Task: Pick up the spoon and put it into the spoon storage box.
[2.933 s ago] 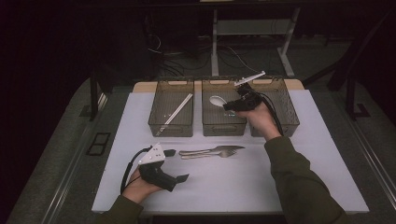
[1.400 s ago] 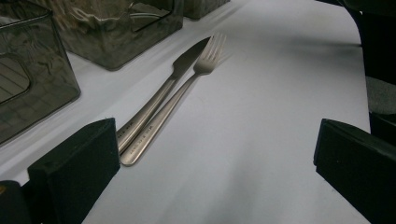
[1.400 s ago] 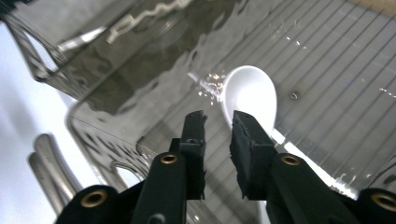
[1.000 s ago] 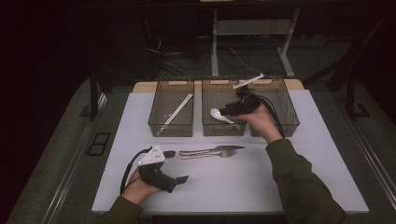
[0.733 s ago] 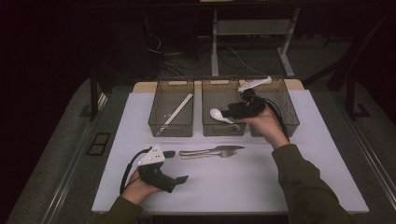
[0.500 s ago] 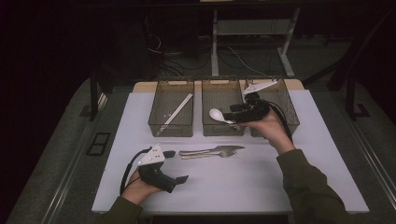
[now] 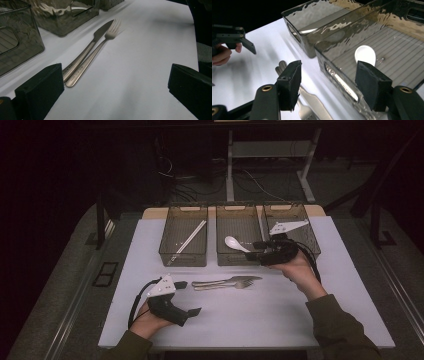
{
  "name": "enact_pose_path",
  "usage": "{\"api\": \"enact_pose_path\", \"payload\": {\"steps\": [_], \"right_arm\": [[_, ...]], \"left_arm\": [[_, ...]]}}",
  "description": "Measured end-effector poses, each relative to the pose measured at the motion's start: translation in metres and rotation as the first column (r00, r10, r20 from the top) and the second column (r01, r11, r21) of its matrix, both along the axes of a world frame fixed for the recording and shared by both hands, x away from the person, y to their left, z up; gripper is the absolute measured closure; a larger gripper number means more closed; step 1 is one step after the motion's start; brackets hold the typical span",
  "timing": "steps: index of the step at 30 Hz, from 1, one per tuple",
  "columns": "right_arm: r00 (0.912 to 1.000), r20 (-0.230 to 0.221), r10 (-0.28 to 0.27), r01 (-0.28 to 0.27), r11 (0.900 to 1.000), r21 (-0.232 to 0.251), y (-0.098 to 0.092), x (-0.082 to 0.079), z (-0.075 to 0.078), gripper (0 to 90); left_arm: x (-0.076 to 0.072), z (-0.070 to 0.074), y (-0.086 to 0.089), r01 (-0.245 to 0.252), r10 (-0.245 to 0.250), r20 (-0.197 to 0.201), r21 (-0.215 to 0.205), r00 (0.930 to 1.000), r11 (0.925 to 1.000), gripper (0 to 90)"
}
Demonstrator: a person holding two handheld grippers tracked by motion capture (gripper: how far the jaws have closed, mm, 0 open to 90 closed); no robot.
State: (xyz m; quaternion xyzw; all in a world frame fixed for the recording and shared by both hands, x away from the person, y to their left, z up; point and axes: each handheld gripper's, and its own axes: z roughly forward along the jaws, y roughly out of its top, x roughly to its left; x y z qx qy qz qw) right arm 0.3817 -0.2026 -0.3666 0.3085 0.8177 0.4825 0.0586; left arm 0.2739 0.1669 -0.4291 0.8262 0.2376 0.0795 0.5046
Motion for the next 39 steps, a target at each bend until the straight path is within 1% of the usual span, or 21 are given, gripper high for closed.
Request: {"api": "enact_pose_path", "payload": {"steps": [2,4,5,7,12,14,19,27,29,35,36,39], "right_arm": [[1.0000,0.000,-0.006,0.006,1.000,-0.010,-0.003,-0.004,-0.003,37.2],[0.9999,0.007,-0.008,0.008,1.000,-0.013,-0.007,-0.009,-0.005,37.2],[0.9999,0.003,-0.011,0.011,1.000,-0.010,-0.008,-0.012,-0.007,37.0],[1.0000,-0.001,-0.007,0.007,1.000,-0.012,-0.013,-0.017,-0.010,36.6],[1.0000,0.002,0.000,0.000,1.000,-0.013,-0.021,-0.030,-0.017,36.4],[1.0000,0.003,-0.001,0.001,1.000,-0.005,-0.024,-0.035,-0.019,36.3],[0.9999,0.001,0.017,-0.017,1.000,-0.007,-0.027,-0.045,-0.024,36.2],[0.9981,-0.003,0.062,-0.062,0.998,-0.028,-0.019,-0.050,-0.031,36.1],[0.9978,-0.006,0.066,-0.066,0.997,-0.032,-0.017,-0.050,-0.032,36.1],[0.9964,0.008,0.084,-0.084,0.996,-0.034,-0.011,-0.050,-0.033,36.4],[0.9966,0.001,0.082,-0.082,0.996,-0.033,-0.010,-0.050,-0.033,36.5],[0.9954,0.005,0.096,-0.095,0.995,-0.039,-0.007,-0.050,-0.034,36.6]], "left_arm": [[0.000,0.000,0.000,0.002,-0.002,-0.002,-0.001,1.0000,1.0000,0.0],[0.001,0.000,0.001,0.005,-0.005,0.000,0.002,1.0000,1.0000,0.0],[0.001,-0.001,0.001,0.004,-0.004,0.001,-0.001,1.0000,1.0000,0.0],[0.002,-0.001,0.001,0.002,-0.002,0.000,-0.006,1.0000,1.0000,0.0],[0.002,0.000,0.001,0.003,-0.003,0.002,-0.001,1.0000,1.0000,0.0],[0.001,0.000,0.001,0.000,0.000,0.001,-0.001,1.0000,1.0000,0.0],[0.002,0.000,0.001,0.003,-0.003,0.004,0.004,1.0000,1.0000,0.0],[0.001,0.002,-0.001,0.005,-0.005,0.009,0.013,0.9999,0.9999,0.0],[0.001,0.002,-0.001,0.004,-0.004,0.008,0.013,1.0000,0.9999,0.0],[-0.001,0.002,-0.001,0.002,-0.002,0.009,0.017,1.0000,0.9998,0.0],[-0.001,0.002,-0.001,0.001,-0.002,0.010,0.017,1.0000,0.9998,0.0],[-0.002,0.002,-0.001,0.000,0.000,0.011,0.018,0.9999,0.9998,0.0]]}}
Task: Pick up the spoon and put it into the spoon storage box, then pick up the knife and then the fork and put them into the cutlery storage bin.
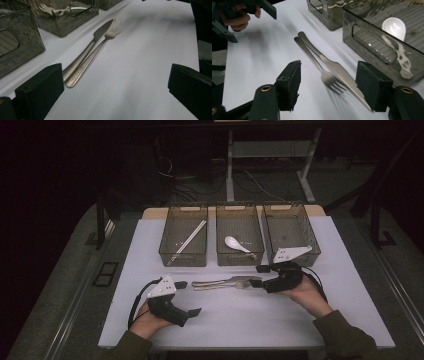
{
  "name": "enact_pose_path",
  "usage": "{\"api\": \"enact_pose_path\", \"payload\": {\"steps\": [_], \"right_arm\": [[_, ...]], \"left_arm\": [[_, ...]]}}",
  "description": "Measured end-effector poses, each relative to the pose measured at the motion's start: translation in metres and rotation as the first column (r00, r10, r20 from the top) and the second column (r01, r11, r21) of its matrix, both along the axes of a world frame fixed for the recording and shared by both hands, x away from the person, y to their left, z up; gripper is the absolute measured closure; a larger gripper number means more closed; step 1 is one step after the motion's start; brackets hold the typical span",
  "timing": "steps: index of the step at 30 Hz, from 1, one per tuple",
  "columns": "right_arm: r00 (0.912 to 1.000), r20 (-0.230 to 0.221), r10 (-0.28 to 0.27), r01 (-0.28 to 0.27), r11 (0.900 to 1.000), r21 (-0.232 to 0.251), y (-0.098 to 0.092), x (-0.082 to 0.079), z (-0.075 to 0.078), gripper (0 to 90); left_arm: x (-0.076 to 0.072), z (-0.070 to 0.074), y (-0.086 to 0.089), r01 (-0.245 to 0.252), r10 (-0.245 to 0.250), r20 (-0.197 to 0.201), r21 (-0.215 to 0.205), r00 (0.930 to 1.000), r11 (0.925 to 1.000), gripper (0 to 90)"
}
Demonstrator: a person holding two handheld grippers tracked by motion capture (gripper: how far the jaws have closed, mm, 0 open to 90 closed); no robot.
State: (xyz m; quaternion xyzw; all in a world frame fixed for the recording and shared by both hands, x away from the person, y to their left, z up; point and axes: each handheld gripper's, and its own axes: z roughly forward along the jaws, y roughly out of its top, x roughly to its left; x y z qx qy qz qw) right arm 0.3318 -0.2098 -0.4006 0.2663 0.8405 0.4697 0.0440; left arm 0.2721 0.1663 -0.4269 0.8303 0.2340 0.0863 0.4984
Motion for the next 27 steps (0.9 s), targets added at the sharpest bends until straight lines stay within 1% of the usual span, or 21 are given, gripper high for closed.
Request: {"api": "enact_pose_path", "payload": {"steps": [5,12,15,19,22,27], "right_arm": [[0.9998,-0.001,0.021,-0.021,1.000,-0.006,0.008,0.002,-0.001,37.2],[0.9984,0.005,0.056,-0.056,0.998,-0.017,0.020,0.005,-0.001,40.7],[0.9965,0.011,0.083,-0.083,0.996,-0.030,0.025,0.006,0.000,44.9],[0.9938,0.005,0.111,-0.110,0.993,-0.040,0.032,0.008,0.001,50.0],[0.9920,0.006,0.126,-0.126,0.991,-0.048,0.037,0.010,0.003,53.3],[0.9901,0.006,0.140,-0.139,0.988,-0.061,0.046,0.016,0.004,58.0]], "left_arm": [[0.000,0.000,0.001,-0.005,0.005,0.001,-0.003,1.0000,1.0000,0.0],[0.000,-0.001,0.003,-0.009,0.009,-0.003,-0.009,1.0000,0.9999,0.0],[-0.001,-0.001,0.003,-0.012,0.012,-0.005,-0.003,0.9999,0.9999,0.0],[-0.001,0.000,0.002,-0.018,0.018,-0.004,0.001,0.9998,0.9998,0.0],[-0.001,-0.001,0.001,-0.015,0.015,-0.002,-0.004,0.9999,0.9999,0.0],[-0.001,-0.001,0.002,-0.010,0.010,-0.006,0.000,0.9999,0.9999,0.0]]}}
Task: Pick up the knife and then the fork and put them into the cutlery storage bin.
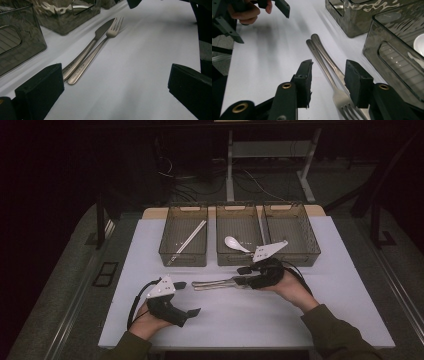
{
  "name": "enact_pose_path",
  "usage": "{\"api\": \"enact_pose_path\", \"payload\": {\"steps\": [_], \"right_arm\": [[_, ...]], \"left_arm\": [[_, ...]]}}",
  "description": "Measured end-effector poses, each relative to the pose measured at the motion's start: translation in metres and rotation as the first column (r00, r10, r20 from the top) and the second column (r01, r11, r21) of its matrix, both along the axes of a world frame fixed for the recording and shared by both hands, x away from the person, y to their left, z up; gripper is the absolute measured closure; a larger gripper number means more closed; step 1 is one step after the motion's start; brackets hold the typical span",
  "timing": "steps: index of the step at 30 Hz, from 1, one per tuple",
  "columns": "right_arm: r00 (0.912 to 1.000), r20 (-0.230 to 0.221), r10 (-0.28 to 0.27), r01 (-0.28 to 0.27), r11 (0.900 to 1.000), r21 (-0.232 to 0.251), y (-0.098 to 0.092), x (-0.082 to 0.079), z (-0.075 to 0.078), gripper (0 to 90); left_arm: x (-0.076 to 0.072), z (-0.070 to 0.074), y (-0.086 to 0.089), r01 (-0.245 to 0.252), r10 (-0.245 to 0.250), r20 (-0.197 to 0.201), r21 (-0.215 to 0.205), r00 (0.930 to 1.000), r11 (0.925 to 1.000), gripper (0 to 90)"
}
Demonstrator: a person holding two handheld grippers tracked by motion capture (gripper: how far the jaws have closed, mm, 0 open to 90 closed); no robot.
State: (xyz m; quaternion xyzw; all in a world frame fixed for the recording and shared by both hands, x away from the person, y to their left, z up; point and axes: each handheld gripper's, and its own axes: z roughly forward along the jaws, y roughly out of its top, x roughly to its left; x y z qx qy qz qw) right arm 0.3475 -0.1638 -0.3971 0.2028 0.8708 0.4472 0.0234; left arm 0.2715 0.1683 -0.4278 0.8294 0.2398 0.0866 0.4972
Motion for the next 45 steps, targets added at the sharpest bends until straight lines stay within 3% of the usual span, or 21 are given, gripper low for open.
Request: {"api": "enact_pose_path", "payload": {"steps": [8,17,31,45], "right_arm": [[0.9994,-0.005,0.035,-0.035,0.998,-0.047,0.014,0.010,-0.005,65.1],[0.9968,-0.001,0.080,-0.079,0.988,-0.129,0.020,0.023,-0.019,72.9],[0.9956,-0.011,0.093,-0.093,0.975,-0.201,0.029,0.032,-0.033,89.0],[0.9950,-0.004,0.100,-0.097,0.956,-0.278,0.039,0.031,-0.042,89.5]], "left_arm": [[-0.001,0.001,0.000,-0.002,0.002,0.003,-0.004,1.0000,1.0000,0.0],[0.000,0.000,-0.001,0.000,0.000,0.000,-0.007,1.0000,1.0000,0.0],[0.000,0.000,0.000,0.003,-0.003,-0.001,-0.006,1.0000,1.0000,0.0],[0.000,0.000,0.000,0.003,-0.003,-0.002,-0.007,1.0000,1.0000,0.0]]}}
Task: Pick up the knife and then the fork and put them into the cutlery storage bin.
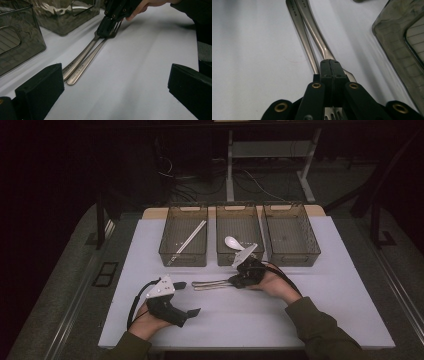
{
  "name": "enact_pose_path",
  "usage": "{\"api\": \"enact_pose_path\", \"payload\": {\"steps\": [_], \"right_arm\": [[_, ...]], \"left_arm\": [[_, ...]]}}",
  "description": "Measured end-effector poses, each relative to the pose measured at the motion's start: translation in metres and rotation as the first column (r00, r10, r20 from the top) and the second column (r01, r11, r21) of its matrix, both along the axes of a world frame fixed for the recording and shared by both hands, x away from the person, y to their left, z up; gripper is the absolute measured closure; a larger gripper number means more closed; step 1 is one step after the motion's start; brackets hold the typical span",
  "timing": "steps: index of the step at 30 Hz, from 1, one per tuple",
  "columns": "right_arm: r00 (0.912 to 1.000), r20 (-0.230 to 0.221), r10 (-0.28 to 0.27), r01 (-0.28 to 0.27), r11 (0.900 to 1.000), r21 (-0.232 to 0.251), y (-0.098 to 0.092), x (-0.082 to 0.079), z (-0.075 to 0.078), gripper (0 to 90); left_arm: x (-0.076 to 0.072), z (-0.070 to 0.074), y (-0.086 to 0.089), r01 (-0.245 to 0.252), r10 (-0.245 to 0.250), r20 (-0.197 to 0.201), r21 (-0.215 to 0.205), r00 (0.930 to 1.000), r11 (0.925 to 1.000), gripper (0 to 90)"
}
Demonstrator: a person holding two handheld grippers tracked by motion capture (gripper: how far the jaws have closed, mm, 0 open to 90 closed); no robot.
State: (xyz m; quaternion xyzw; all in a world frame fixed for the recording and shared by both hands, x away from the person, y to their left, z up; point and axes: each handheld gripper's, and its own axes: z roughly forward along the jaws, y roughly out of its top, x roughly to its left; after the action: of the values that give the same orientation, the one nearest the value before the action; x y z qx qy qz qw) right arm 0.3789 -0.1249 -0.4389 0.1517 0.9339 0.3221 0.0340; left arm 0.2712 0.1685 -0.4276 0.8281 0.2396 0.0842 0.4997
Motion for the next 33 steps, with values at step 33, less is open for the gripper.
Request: {"api": "enact_pose_path", "payload": {"steps": [33], "right_arm": [[0.9930,-0.052,0.106,-0.107,0.994,-0.025,0.008,-0.013,0.016,86.0]], "left_arm": [[0.000,0.001,0.000,0.003,-0.003,0.004,0.001,1.0000,1.0000,0.0]]}}
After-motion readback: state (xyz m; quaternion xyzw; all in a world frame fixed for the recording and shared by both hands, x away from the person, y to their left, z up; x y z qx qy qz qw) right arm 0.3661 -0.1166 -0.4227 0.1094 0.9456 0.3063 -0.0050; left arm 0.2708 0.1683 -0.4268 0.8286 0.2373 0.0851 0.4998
